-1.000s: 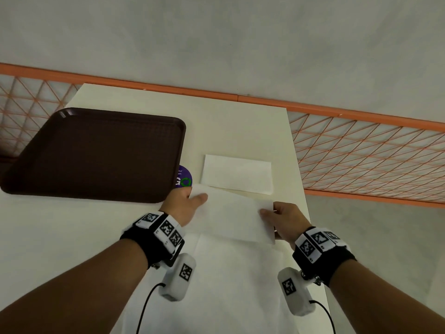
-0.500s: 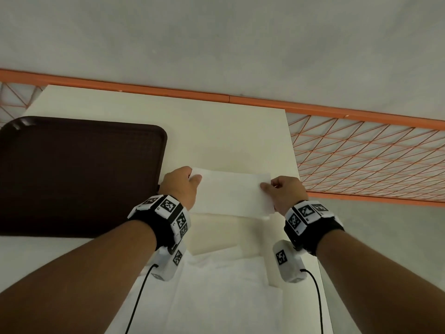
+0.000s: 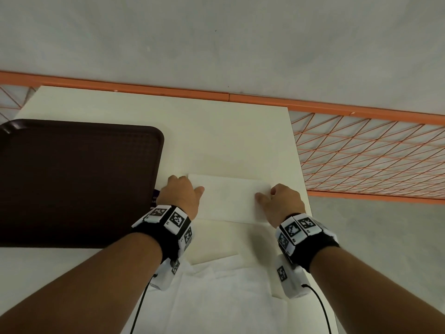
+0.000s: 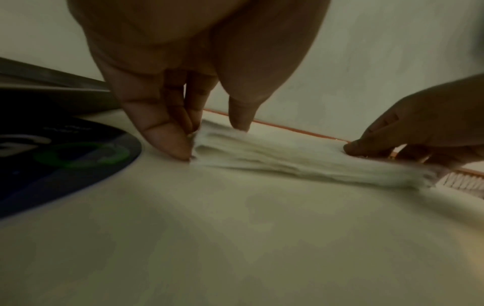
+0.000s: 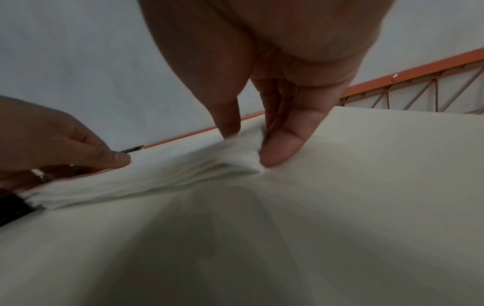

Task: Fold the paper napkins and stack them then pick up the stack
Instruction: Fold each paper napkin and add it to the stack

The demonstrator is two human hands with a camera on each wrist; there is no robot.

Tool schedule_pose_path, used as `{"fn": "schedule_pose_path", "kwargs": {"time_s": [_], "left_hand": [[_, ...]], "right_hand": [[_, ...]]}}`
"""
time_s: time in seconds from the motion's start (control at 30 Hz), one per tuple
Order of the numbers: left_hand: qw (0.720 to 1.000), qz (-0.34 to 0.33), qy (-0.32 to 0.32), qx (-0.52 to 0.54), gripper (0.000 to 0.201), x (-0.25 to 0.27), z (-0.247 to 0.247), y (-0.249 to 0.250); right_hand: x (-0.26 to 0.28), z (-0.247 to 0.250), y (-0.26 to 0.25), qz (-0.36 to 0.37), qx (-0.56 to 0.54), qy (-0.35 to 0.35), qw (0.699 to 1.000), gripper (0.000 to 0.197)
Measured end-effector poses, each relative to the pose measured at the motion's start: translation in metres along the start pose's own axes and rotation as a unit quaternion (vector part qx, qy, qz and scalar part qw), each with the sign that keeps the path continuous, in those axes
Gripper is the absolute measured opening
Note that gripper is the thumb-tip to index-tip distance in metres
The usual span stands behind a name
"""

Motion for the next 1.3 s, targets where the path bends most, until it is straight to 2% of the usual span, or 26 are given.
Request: {"fn": "schedule_pose_path", "kwargs": {"time_s": [0.2,0.27,0.37,0.47,0.53,0.6,0.7,0.8,1.0,1.17,1.3], "left_hand": [[1.000,0.000,-0.015,-0.012,0.054,0.005,0.007,-0.003],[0.999,-0.027,-0.008,-0.021,0.054,0.013,0.011,-0.006],[0.992,-0.124,-0.010,-0.019,0.049,0.033,0.013,-0.009],[0.976,-0.214,-0.037,-0.011,0.041,0.063,0.010,-0.015],[0.967,-0.243,-0.073,-0.024,0.037,0.087,0.000,-0.020],[0.960,-0.258,-0.098,-0.054,0.037,0.109,-0.013,-0.025],[0.954,-0.260,-0.121,-0.084,0.037,0.137,-0.036,-0.035],[0.952,-0.255,-0.138,-0.101,0.039,0.161,-0.061,-0.047],[0.942,-0.267,-0.171,-0.108,0.050,0.192,-0.103,-0.062],[0.949,-0.263,-0.132,-0.118,0.055,0.197,-0.105,-0.063],[0.962,-0.235,-0.079,-0.119,0.071,0.195,-0.100,-0.065]], "right_hand": [[0.007,0.007,-0.001,-0.004,0.025,0.007,1.000,0.053],[0.017,0.012,0.003,0.005,0.035,0.009,0.999,0.057],[0.044,0.015,0.002,0.071,0.027,0.022,0.997,0.055],[0.087,0.002,-0.006,0.184,0.042,0.025,0.982,0.040],[0.117,-0.018,-0.010,0.240,0.086,-0.006,0.967,0.034],[0.140,-0.043,-0.007,0.260,0.124,-0.048,0.956,0.031],[0.166,-0.074,0.000,0.260,0.150,-0.092,0.950,0.037],[0.177,-0.097,0.009,0.235,0.183,-0.122,0.947,0.050],[0.172,-0.113,0.013,0.215,0.233,-0.125,0.940,0.066],[0.167,-0.113,0.010,0.187,0.246,-0.148,0.939,0.056],[0.174,-0.110,0.001,0.201,0.244,-0.138,0.938,0.027]]}}
Point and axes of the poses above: each hand's wrist, its own x-axis away from the middle knuckle, its own z-axis out of the back of the hand, y = z × x, the point moved 8 cm from there along -x, towards the middle knuckle, and after that the axes turned 12 degrees about -y, right-handed, at the moved point
